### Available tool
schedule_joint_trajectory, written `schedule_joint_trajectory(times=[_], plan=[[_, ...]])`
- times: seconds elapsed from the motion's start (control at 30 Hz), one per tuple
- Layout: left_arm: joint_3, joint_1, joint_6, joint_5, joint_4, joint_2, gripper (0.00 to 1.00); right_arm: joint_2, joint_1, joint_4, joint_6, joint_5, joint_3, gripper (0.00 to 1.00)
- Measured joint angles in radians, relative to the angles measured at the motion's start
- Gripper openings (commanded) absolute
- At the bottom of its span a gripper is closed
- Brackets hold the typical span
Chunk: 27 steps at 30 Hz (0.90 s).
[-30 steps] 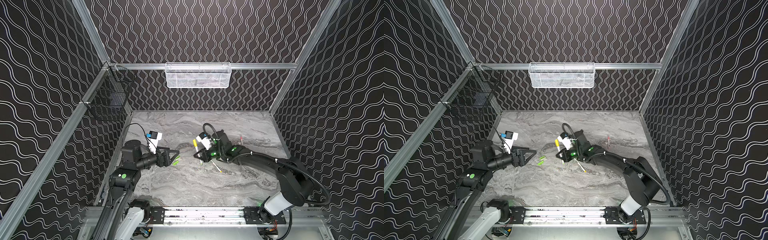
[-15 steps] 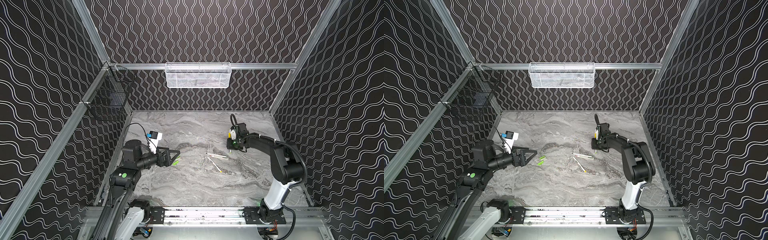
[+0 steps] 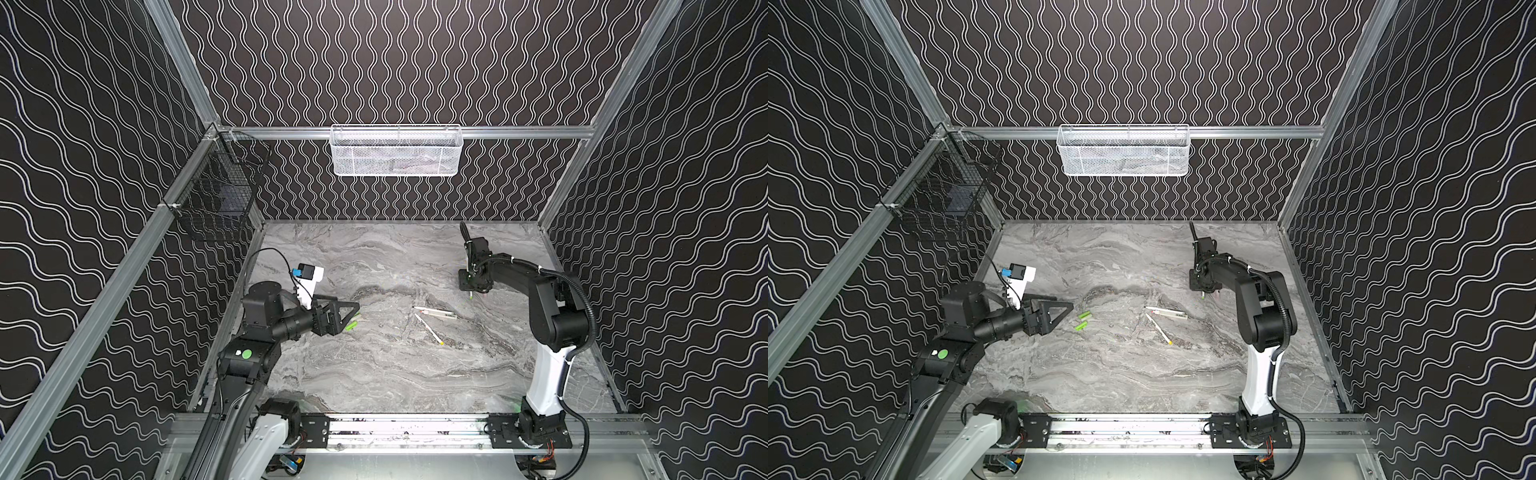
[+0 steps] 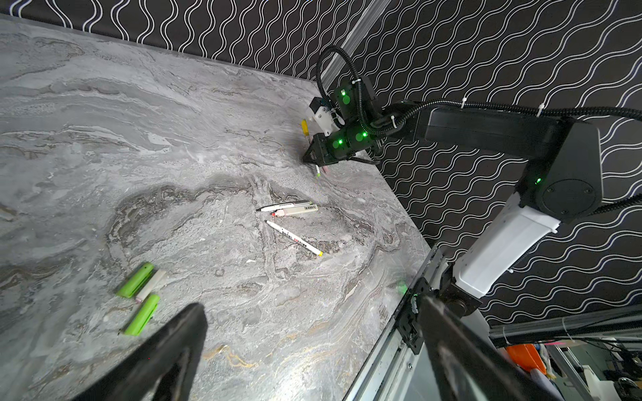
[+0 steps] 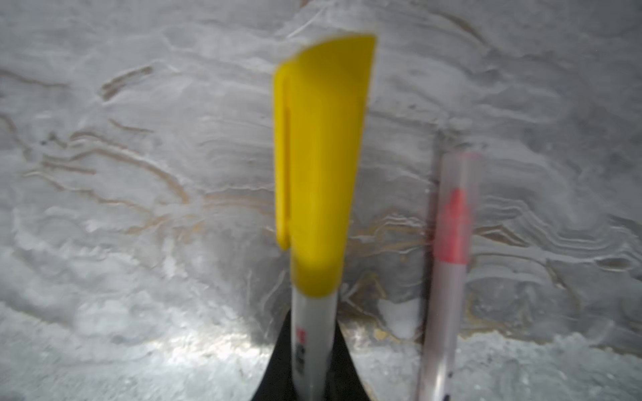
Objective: Insert the pens into the pen caps
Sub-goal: 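Lower the capped white marker beside the pink marker and open the right gripper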
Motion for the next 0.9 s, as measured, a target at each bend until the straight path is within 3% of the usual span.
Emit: schedule_joint_trajectory(times=[0.1, 0.3, 0.57, 0.73, 0.9], plan=[[0.0, 0.0, 0.0, 0.0, 0.0, -0.001, 0.99, 0.001, -0.005, -0.011, -0.001, 0.028, 0.002, 0.17], [0.0, 0.0, 0.0, 0.0, 0.0, -0.004, 0.98, -0.016, -0.009, -0.047, -0.001, 0.049, 0.0, 0.35], [0.0, 0.0, 0.0, 0.0, 0.0, -0.005, 0.99, -0.148, 0.014, -0.035, -0.011, -0.006, -0.07, 0.56], [0.0, 0.0, 0.0, -0.007, -0.001, -0.004, 0.99, -0.276, 0.092, 0.05, -0.088, -0.121, -0.177, 0.61], [0.006, 0.0, 0.017, -0.083, -0.032, -0.008, 0.99, -0.354, 0.202, 0.145, -0.164, -0.309, -0.268, 0.67]])
